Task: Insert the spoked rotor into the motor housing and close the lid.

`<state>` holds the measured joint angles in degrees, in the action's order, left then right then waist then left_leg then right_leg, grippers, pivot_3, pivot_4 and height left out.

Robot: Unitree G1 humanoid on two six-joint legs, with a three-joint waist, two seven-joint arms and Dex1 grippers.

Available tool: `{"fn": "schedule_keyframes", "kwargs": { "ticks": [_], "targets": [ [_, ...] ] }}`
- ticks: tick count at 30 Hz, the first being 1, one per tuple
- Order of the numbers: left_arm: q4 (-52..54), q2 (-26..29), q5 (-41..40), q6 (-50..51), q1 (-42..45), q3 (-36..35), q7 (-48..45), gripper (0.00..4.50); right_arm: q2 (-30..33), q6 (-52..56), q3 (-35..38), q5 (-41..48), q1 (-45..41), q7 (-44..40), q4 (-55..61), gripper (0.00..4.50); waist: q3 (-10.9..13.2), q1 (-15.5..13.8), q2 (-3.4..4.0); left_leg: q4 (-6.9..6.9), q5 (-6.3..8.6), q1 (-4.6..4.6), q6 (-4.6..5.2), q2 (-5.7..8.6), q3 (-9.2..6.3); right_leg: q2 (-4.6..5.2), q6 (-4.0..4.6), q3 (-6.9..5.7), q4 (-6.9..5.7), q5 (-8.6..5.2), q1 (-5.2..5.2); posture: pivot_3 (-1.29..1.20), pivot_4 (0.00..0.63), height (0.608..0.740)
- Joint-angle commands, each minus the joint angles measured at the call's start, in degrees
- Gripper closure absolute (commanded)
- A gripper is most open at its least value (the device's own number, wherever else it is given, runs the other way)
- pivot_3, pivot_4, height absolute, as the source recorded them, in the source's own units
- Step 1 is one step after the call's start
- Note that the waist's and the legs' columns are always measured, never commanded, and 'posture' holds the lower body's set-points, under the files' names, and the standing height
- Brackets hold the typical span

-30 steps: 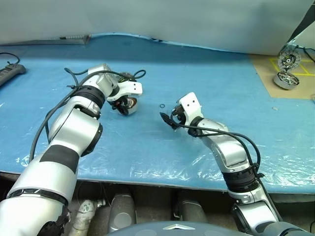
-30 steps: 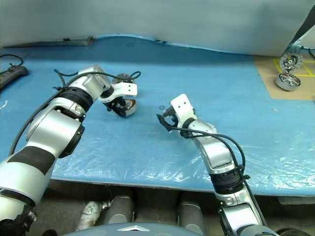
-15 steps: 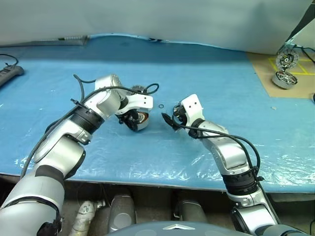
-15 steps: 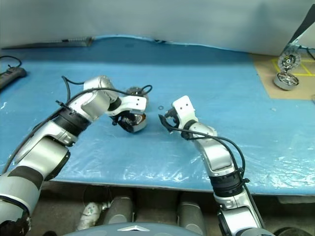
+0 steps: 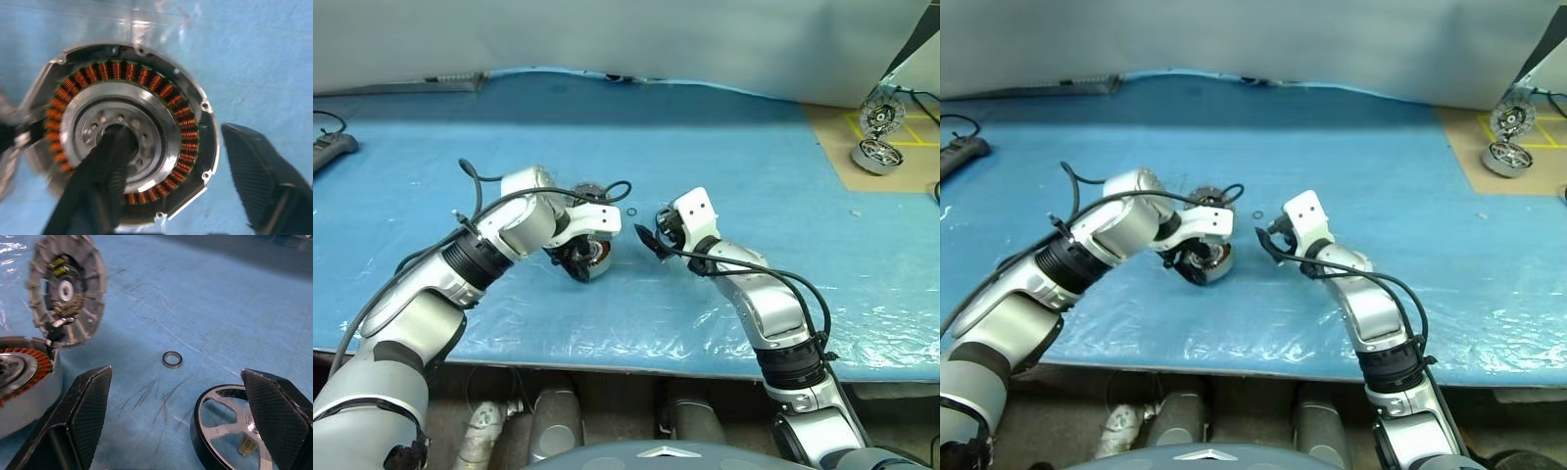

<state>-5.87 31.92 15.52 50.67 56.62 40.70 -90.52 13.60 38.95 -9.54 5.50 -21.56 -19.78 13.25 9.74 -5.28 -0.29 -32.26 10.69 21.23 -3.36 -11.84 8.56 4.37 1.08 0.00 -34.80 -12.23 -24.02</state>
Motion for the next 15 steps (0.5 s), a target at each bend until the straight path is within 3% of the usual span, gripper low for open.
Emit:
{"fn": "schedule_keyframes", "kwargs": {
  "ticks": [1,8,15],
  "targets": [
    [-0.2,-0.7,-1.8,0.8,1.5,0.1,0.6,0.13,0.1,-1.6,1.0,0.0,-0.8,0.1,1.0,0.0,0.0,-0.1,0.05,0.0,0.0,0.01,0.0,0.01,0.0,0.0,0.0,0.0,0.0,0.0,0.0,0.0,0.15,0.74],
    [0.1,0.4,-4.4,1.2,4.7,-1.3,0.6,0.06,0.1,-1.7,1.1,0.0,-0.9,0.3,0.9,0.0,0.1,0.0,0.11,-0.05,0.0,0.05,0.0,-0.01,0.0,-0.02,0.0,0.01,0.04,0.0,-0.02,0.0,0.15,0.74],
    [5.2,5.7,-8.4,2.8,6.9,-3.4,-1.2,0.06,0.1,-1.7,1.3,0.1,-0.4,0.3,1.2,0.0,0.1,0.1,0.14,0.07,0.0,0.07,-0.01,-0.01,0.0,-0.03,0.0,-0.02,0.06,0.0,-0.05,0.0,0.15,0.74]
  ]
}}
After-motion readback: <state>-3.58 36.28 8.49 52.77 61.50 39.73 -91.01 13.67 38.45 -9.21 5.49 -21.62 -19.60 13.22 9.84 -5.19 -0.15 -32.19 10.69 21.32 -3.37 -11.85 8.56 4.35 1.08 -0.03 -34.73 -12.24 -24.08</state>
